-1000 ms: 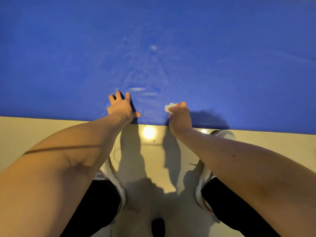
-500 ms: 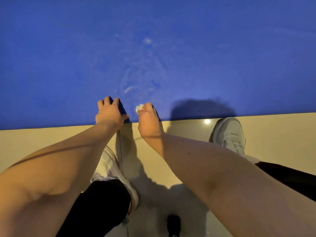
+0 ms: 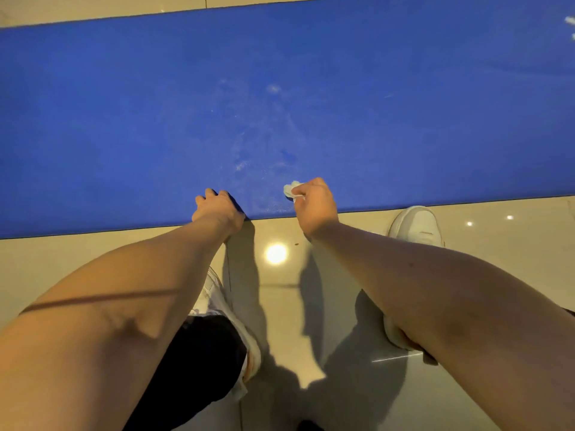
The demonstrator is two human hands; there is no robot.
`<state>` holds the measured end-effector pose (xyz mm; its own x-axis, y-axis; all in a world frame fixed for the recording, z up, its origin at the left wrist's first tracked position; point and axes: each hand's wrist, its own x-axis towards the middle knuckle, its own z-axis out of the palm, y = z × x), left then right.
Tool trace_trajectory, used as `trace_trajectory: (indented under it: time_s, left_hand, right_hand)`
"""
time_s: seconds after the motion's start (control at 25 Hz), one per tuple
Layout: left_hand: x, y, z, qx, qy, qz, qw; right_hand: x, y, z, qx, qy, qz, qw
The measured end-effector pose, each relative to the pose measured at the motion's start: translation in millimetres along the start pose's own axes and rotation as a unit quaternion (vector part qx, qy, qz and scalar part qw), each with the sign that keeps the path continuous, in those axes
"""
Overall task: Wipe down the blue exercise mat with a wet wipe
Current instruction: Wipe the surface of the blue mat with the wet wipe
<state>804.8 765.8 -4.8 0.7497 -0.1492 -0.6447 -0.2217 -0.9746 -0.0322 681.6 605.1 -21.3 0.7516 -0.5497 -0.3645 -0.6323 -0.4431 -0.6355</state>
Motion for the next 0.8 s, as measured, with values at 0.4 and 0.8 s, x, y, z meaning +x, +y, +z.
trace_trajectory:
  time_s: [0.4,0.8]
  left_hand:
    - [-57,-6,-50,-0.01,0.005,0.063,0.998]
    - [-48,-10,-53,-0.019,0.013,0.033,0.999]
  right_hand:
    - [-40,-94,-87,-0.164,-0.025,-0.124,0.978]
    - [-4,-91,-117,-0.213,-0.095,-0.144,0.962]
